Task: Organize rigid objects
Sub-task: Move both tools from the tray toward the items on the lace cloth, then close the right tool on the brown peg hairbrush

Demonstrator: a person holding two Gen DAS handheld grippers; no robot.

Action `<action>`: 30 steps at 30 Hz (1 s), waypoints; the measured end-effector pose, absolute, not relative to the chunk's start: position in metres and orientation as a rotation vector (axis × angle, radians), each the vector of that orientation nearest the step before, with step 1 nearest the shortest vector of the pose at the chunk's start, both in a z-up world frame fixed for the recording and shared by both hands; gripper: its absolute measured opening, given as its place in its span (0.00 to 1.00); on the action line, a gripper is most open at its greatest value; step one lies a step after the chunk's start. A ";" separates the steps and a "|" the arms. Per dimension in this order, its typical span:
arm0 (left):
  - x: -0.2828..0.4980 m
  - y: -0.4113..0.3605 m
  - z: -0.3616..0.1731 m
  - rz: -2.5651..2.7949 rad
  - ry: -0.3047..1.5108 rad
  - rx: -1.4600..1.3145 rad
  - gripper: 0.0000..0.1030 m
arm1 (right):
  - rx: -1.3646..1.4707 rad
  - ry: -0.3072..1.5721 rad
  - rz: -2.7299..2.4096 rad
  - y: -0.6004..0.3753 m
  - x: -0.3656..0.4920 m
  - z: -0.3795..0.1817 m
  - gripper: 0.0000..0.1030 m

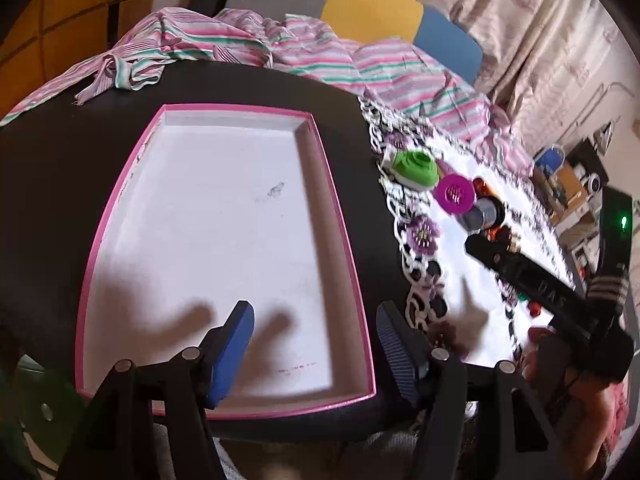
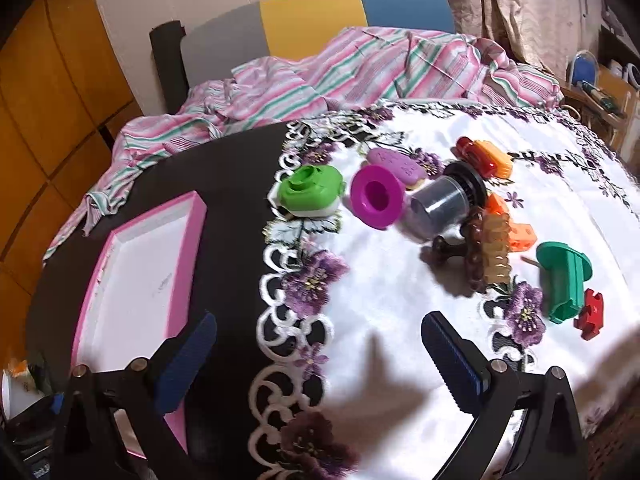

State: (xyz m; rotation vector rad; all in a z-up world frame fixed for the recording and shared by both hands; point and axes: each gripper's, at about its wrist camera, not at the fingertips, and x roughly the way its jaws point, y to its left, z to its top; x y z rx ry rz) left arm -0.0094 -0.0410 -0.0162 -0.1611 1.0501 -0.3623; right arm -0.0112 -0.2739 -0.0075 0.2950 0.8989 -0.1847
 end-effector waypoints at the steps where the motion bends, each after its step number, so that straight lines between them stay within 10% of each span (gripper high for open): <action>1: -0.010 -0.042 -0.016 -0.364 1.050 -0.160 0.63 | 0.297 0.895 -0.193 -0.278 -0.013 -0.007 1.00; 12: -0.024 -0.058 -0.006 -0.388 0.997 -0.108 0.63 | 0.333 0.970 -0.413 -0.370 0.007 -0.006 0.98; 30: -0.020 -0.083 -0.002 -0.448 0.987 -0.093 0.63 | 0.418 1.075 -0.363 -0.396 0.030 -0.042 0.53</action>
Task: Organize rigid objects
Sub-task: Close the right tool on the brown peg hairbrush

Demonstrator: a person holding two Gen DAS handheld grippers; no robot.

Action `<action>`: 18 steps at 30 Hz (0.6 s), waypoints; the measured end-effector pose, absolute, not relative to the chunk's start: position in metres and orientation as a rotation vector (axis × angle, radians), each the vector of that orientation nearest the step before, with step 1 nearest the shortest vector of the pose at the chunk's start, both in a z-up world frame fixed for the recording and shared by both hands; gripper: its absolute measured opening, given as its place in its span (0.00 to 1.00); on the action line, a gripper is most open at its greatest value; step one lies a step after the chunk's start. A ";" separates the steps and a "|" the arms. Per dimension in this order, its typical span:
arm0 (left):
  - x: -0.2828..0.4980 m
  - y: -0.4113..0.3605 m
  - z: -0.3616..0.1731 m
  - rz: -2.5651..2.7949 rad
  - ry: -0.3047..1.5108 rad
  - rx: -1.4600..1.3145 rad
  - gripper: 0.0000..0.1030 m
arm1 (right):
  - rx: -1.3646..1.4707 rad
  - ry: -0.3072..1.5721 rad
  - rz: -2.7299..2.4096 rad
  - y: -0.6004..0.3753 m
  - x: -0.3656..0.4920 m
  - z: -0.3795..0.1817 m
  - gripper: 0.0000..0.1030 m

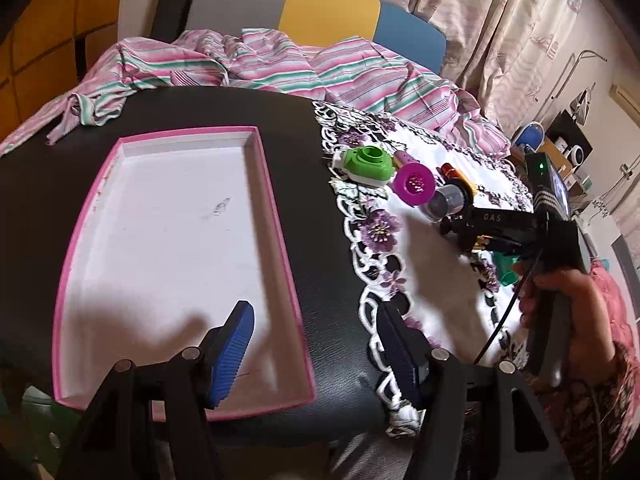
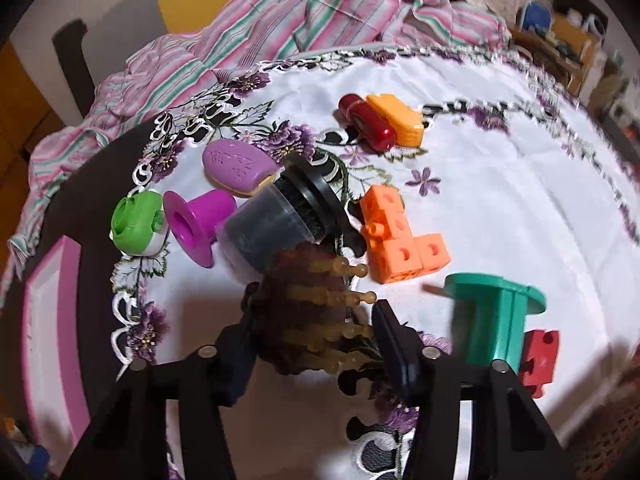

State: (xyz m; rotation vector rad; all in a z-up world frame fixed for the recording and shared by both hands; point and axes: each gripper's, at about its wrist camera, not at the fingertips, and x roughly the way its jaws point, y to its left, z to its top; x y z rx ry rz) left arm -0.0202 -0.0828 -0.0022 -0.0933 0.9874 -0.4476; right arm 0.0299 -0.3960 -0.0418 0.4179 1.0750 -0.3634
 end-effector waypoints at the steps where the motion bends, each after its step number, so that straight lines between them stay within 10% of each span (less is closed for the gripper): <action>1: -0.017 -0.086 -0.001 -0.455 0.991 -0.099 0.63 | 0.425 1.064 -0.360 -0.396 0.029 -0.040 0.52; 8: -0.002 -0.115 0.011 -0.479 0.964 -0.048 0.63 | 0.435 0.987 -0.304 -0.388 0.026 -0.027 0.34; 18: 0.036 -0.171 0.015 -0.526 0.958 0.003 0.63 | 0.460 0.979 -0.352 -0.396 0.024 -0.027 0.35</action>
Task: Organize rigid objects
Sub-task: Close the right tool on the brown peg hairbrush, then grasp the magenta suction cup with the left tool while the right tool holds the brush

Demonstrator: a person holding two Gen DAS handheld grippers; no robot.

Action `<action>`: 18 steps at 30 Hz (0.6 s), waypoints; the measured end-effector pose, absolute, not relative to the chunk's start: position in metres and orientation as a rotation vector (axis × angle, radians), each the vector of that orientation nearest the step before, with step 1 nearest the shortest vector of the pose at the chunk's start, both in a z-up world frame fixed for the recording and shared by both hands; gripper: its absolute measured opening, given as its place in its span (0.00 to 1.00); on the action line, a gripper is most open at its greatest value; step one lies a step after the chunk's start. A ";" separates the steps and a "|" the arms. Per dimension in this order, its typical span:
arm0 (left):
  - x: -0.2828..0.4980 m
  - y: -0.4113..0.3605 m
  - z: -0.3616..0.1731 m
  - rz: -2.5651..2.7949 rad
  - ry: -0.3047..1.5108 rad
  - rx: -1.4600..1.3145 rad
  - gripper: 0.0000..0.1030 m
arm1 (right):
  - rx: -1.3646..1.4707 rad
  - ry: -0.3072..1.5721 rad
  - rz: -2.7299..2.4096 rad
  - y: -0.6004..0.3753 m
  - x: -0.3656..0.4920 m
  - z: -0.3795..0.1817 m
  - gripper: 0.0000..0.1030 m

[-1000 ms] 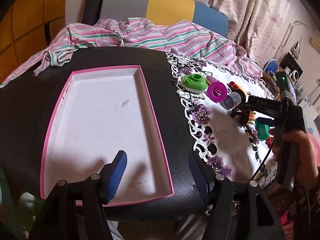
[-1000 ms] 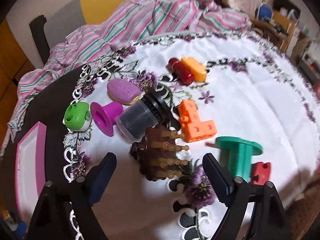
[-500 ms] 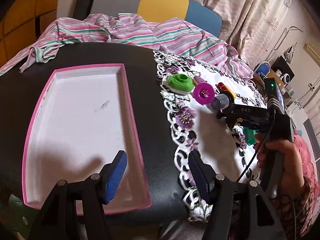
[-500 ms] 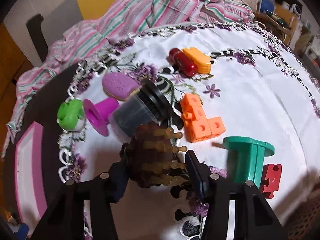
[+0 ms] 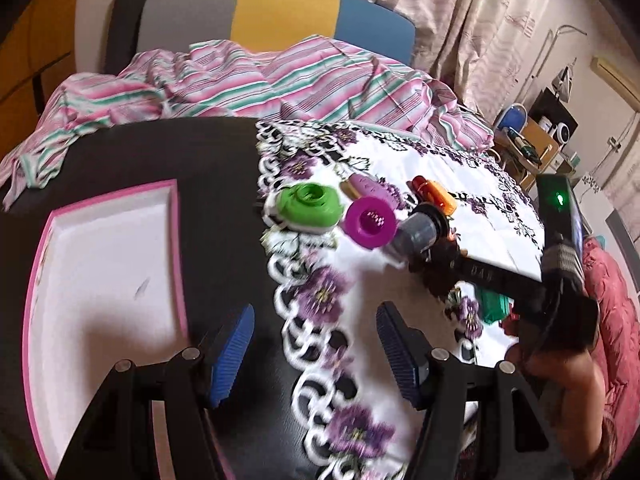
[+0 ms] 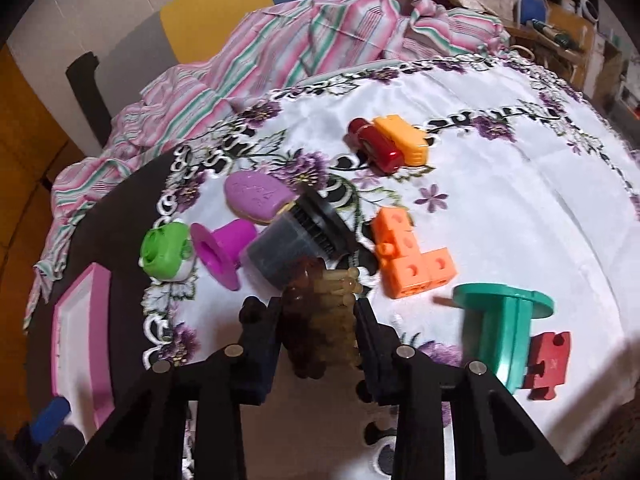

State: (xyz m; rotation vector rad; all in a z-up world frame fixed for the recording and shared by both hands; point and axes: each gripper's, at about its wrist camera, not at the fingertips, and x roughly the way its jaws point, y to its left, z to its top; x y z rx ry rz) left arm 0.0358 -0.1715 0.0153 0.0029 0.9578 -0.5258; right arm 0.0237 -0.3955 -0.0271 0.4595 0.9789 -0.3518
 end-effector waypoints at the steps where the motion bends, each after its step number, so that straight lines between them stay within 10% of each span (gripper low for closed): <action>1: 0.040 -0.179 0.015 -0.532 0.951 0.016 0.63 | 0.445 0.980 -0.359 -0.395 0.024 -0.027 0.35; 7: 0.058 -0.206 0.013 -0.544 0.937 0.057 0.63 | 0.436 1.015 -0.382 -0.398 0.027 -0.033 0.53; 18: 0.084 -0.235 0.003 -0.559 0.956 0.063 0.63 | 0.572 0.985 -0.332 -0.409 0.023 -0.036 0.51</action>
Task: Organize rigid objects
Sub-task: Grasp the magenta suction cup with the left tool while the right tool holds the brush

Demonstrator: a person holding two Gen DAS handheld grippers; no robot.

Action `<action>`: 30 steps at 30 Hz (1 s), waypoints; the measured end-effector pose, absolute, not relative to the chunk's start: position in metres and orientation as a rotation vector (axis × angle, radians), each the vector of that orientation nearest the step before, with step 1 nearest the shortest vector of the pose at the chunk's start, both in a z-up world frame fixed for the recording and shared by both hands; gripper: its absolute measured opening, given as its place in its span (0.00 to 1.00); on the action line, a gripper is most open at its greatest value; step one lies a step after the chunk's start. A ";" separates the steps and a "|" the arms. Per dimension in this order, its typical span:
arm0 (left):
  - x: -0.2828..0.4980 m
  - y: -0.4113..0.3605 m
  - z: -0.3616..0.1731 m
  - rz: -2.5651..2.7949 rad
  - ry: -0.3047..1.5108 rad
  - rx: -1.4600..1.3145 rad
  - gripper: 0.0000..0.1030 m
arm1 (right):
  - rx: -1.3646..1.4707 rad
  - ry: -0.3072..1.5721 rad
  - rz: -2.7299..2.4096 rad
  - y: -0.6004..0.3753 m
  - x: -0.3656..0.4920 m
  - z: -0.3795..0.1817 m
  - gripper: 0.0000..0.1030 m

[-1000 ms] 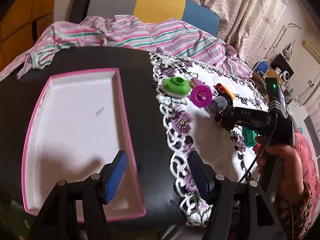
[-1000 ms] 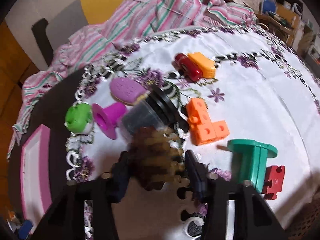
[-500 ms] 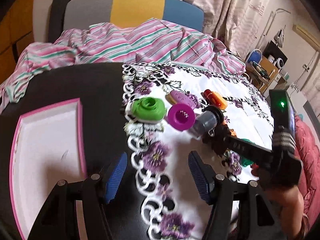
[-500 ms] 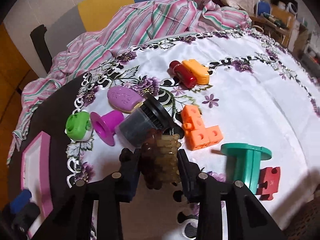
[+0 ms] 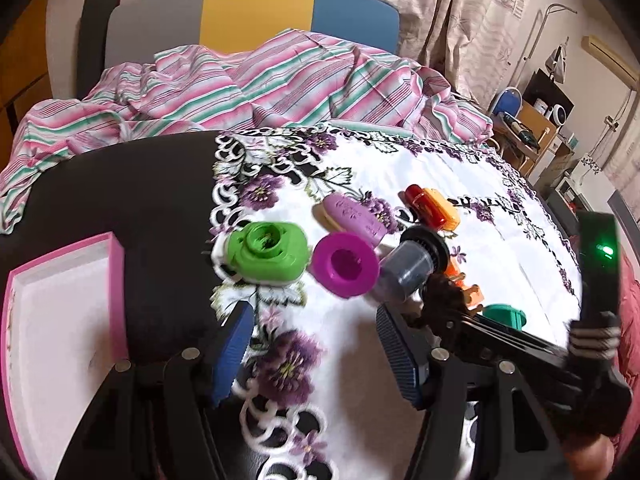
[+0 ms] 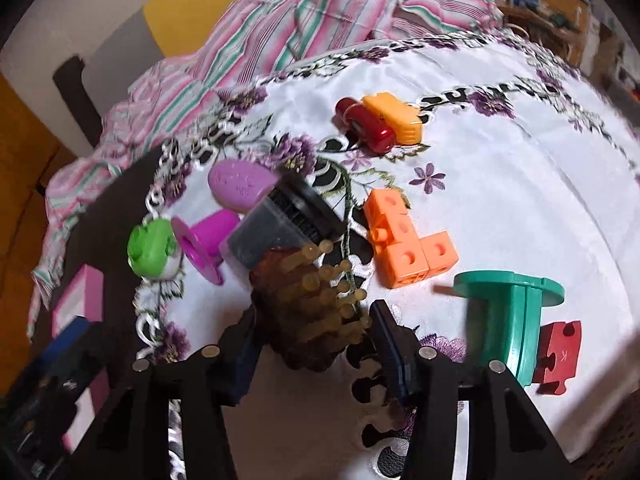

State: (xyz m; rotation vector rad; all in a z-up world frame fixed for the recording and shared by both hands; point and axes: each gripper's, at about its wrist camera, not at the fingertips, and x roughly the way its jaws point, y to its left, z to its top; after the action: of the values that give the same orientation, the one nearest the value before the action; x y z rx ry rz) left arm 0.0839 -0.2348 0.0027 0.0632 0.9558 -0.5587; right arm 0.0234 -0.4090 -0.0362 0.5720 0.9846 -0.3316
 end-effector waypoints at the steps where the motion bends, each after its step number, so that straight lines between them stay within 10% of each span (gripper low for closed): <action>1: 0.088 -0.238 0.003 -0.560 0.952 0.060 0.63 | 0.579 0.966 -0.335 -0.410 0.022 -0.034 0.51; 30: 0.130 -0.294 -0.034 -0.710 1.042 0.133 0.53 | 0.712 0.884 -0.414 -0.435 0.006 -0.030 0.51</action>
State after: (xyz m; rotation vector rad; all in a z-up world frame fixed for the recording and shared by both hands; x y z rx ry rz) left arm 0.1304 -0.2938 -0.0335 0.1330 1.0420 -0.7095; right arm 0.0063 -0.4354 -0.0302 0.7117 0.8838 -0.4138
